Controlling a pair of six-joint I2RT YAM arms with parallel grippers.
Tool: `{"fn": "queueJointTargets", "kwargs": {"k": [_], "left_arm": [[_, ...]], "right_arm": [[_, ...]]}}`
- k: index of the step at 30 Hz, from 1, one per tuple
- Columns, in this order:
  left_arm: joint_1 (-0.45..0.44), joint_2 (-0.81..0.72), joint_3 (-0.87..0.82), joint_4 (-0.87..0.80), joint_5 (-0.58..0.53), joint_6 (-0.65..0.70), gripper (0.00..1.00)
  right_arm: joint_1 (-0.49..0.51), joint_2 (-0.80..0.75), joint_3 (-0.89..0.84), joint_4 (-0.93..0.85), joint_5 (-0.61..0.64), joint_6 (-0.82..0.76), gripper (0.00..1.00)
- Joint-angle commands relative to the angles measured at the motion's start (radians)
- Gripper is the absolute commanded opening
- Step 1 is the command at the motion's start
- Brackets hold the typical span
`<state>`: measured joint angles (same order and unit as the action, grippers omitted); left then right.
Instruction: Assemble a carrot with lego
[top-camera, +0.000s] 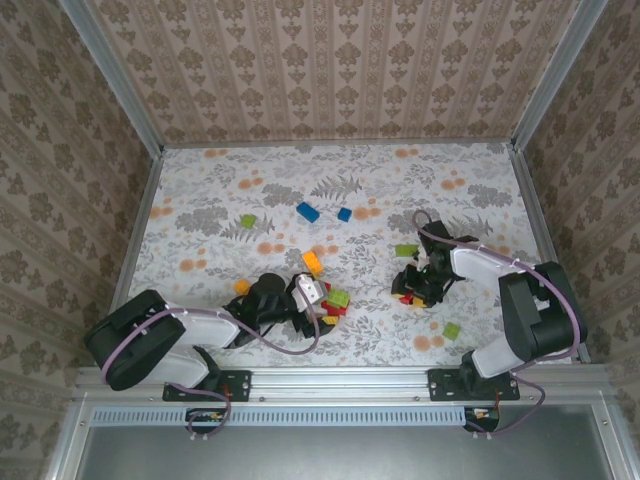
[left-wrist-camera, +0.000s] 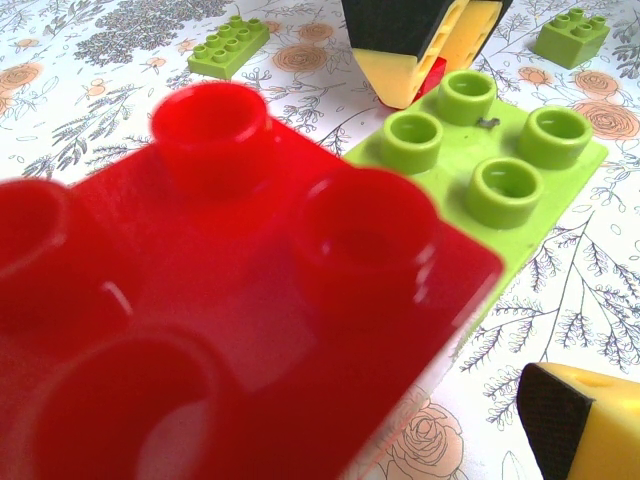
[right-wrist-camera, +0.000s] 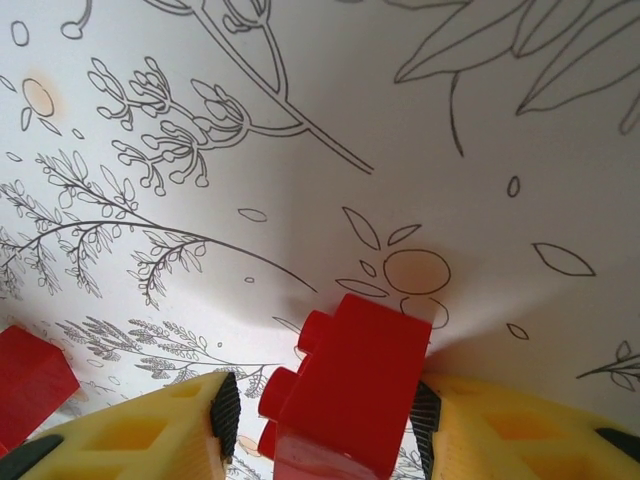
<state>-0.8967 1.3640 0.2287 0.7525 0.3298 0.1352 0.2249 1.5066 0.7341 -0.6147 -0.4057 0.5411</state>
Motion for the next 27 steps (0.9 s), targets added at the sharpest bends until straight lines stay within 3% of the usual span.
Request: {"fn": "queueJointTargets", "kwargs": {"k": [1, 7, 17, 27], "left_arm": [[-0.005, 0.003, 0.004, 0.004, 0.017, 0.014, 0.98], [-0.003, 0.008, 0.006, 0.004, 0.014, 0.017, 0.98], [-0.005, 0.013, 0.011, 0.002, 0.018, 0.015, 0.98], [-0.005, 0.001, 0.004, 0.002, 0.023, 0.012, 0.98]], "right_arm": [[-0.013, -0.035, 0.033, -0.147, 0.116, -0.009, 0.53], [0.015, -0.105, 0.155, -0.354, 0.291, 0.046, 0.54], [0.245, -0.012, 0.349, -0.586, 0.589, 0.222, 0.59], [0.298, 0.117, 0.346, -0.583, 0.604, 0.336, 0.61]]}}
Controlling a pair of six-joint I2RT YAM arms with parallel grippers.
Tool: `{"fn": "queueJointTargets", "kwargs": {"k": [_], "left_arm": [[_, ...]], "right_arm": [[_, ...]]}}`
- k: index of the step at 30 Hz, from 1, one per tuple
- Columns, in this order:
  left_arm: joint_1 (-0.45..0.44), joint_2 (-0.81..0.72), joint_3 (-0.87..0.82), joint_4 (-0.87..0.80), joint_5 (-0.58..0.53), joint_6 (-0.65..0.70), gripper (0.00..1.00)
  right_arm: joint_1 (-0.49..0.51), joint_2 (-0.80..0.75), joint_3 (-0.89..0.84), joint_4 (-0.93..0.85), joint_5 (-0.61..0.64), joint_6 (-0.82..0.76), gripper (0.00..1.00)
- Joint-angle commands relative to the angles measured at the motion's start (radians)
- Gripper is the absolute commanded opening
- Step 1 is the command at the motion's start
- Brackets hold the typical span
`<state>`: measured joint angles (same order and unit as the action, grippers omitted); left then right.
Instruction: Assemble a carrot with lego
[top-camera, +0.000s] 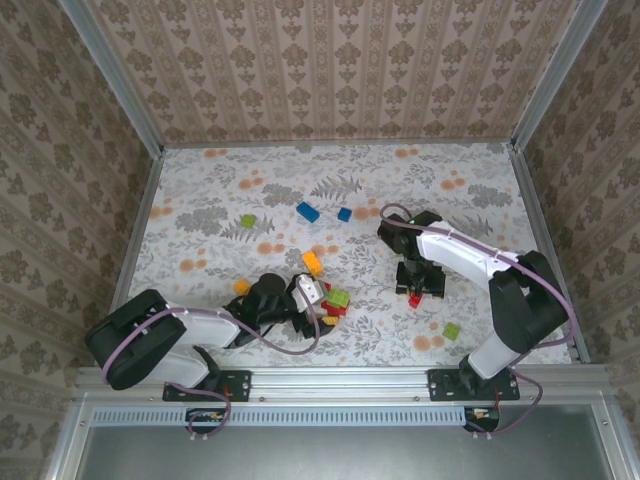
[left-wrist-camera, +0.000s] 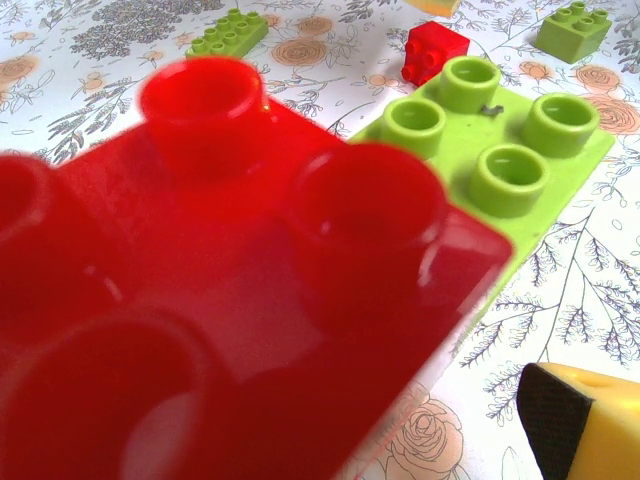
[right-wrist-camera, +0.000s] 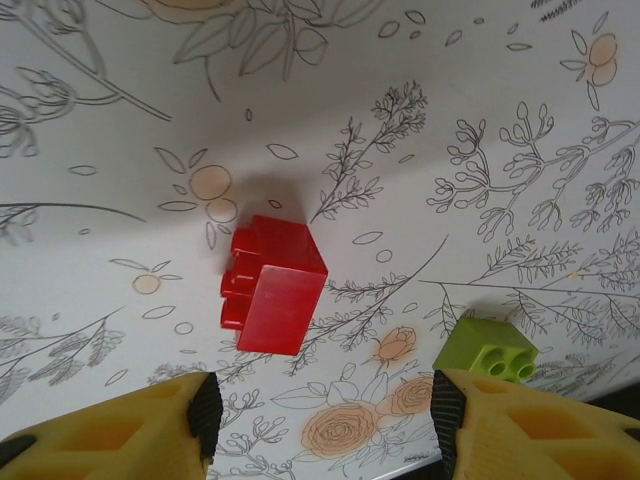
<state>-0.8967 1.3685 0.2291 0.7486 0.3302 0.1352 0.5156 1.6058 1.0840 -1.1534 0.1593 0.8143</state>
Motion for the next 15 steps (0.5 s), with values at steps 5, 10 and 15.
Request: {"fn": "queueJointTargets", "kwargs": {"k": [5, 10, 15], "left_arm": [[-0.005, 0.0, 0.004, 0.011, 0.024, 0.014, 0.98], [-0.006, 0.0, 0.001, 0.012, 0.026, 0.015, 0.98], [-0.007, -0.001, -0.002, 0.017, 0.026, 0.016, 0.98]], "right_arm": [[0.015, 0.056, 0.021, -0.037, 0.034, 0.079, 0.62], [0.024, 0.124, 0.063, -0.039, 0.034, 0.073, 0.62], [0.029, 0.171, 0.093, -0.038, 0.035, 0.065, 0.6]]}}
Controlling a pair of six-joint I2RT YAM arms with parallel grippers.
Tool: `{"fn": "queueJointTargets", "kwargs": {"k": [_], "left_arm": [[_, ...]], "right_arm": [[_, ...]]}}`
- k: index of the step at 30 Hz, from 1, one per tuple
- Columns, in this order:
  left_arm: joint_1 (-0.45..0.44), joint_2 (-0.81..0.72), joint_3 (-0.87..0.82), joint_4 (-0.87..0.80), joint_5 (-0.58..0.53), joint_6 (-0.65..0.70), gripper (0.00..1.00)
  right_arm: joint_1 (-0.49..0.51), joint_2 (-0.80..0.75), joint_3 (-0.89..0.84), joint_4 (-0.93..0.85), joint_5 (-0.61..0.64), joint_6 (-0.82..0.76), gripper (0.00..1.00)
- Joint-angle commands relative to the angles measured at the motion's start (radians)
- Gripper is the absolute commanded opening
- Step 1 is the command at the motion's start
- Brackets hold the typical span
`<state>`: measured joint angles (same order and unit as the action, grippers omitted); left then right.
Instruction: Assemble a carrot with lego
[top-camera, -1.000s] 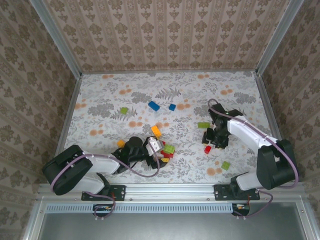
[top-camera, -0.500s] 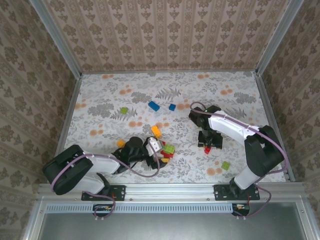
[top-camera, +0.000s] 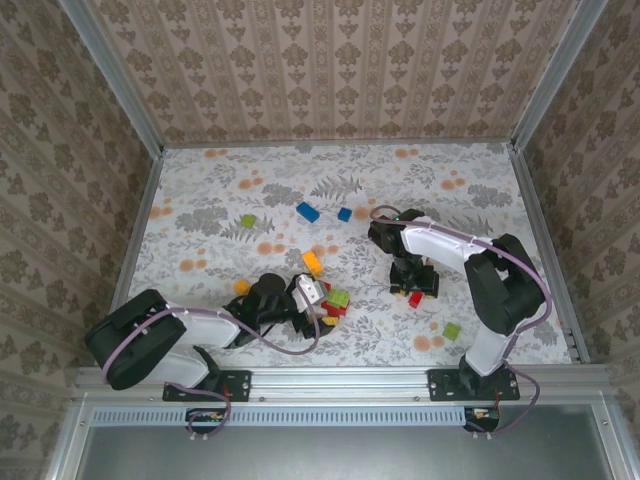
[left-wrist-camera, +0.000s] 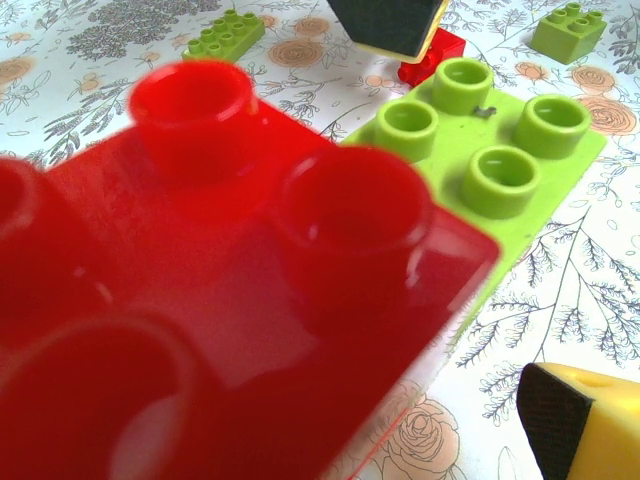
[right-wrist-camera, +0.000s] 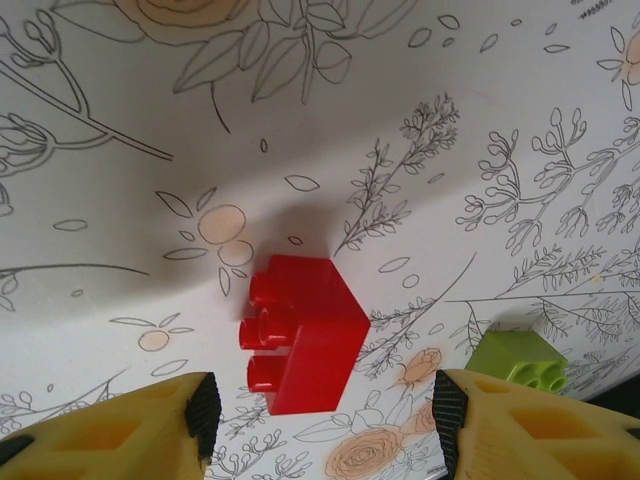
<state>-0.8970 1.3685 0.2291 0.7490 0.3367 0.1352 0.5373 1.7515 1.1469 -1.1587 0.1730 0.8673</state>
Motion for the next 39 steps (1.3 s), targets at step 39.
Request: {"fn": "queueJointTargets", "kwargs": {"k": [39], "left_arm": [[-0.022, 0.025, 0.006, 0.018, -0.001, 0.025, 0.98]], "right_arm": [[0.007, 0.11, 0.016, -0.024, 0.039, -0.025, 0.31]]}}
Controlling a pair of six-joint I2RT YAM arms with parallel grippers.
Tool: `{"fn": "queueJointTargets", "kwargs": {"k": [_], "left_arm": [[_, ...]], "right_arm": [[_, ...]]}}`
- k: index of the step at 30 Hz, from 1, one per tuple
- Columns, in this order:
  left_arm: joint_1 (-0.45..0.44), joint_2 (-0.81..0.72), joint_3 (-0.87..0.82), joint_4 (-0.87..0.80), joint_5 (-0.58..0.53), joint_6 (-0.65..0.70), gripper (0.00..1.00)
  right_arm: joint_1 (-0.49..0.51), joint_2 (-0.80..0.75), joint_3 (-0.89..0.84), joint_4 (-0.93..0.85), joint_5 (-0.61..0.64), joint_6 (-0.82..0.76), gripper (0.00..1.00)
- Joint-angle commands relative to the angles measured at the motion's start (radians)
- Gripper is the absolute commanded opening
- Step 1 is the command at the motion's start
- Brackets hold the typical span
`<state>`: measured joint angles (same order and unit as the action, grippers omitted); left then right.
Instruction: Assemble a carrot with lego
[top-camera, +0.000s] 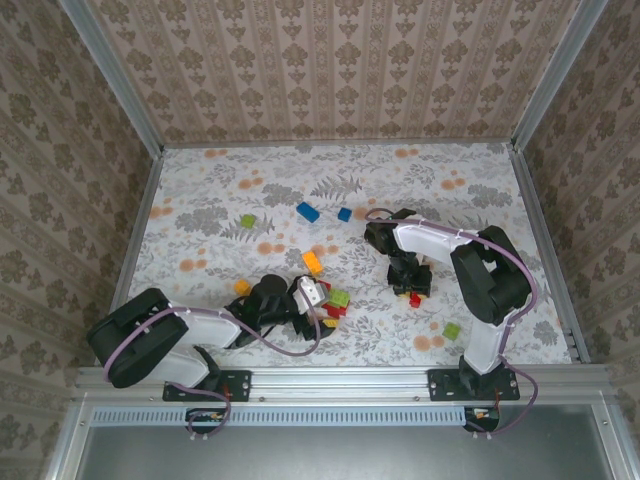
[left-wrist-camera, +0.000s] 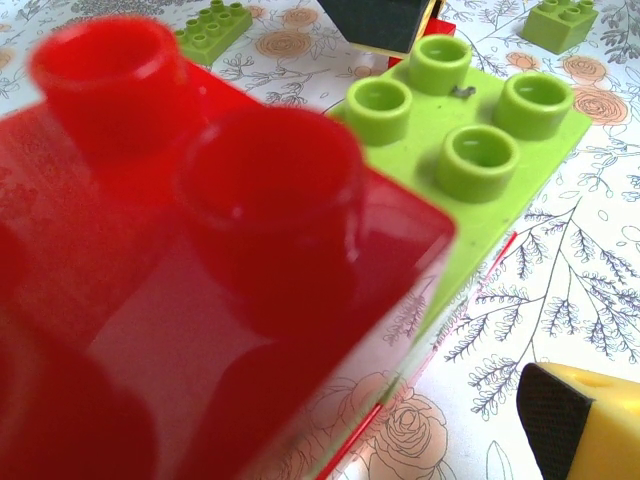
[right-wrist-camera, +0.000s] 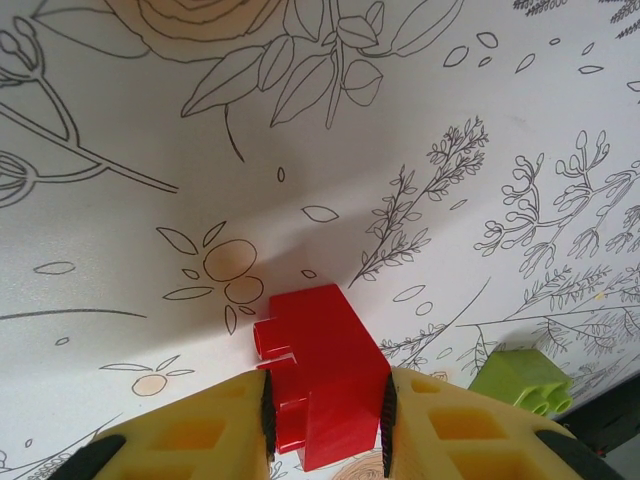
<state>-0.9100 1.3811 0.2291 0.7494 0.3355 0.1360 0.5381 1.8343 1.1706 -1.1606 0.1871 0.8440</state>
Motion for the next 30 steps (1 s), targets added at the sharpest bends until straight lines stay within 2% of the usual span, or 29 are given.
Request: {"fn": "queueJointTargets", "kwargs": {"k": [1, 12, 25, 30], "left_arm": [[-0.009, 0.013, 0.006, 0.018, -0.001, 0.025, 0.98], [-0.01, 0.021, 0.013, 0.011, -0.004, 0.024, 0.98], [-0.009, 0.019, 0.015, 0.007, -0.007, 0.023, 0.98], [-0.01, 0.025, 0.018, 0.001, -0.009, 0.022, 0.98]], "right_arm": [[0.006, 0.026, -0.012, -0.018, 0.023, -0.002, 0.3], [-0.004, -0.069, -0.011, 0.08, -0.132, -0.064, 0.28], [-0.109, -0.134, -0.159, 0.416, -0.488, -0.163, 0.27], [-0.156, -0.148, -0.213, 0.499, -0.532, -0.212, 0.27]]}}
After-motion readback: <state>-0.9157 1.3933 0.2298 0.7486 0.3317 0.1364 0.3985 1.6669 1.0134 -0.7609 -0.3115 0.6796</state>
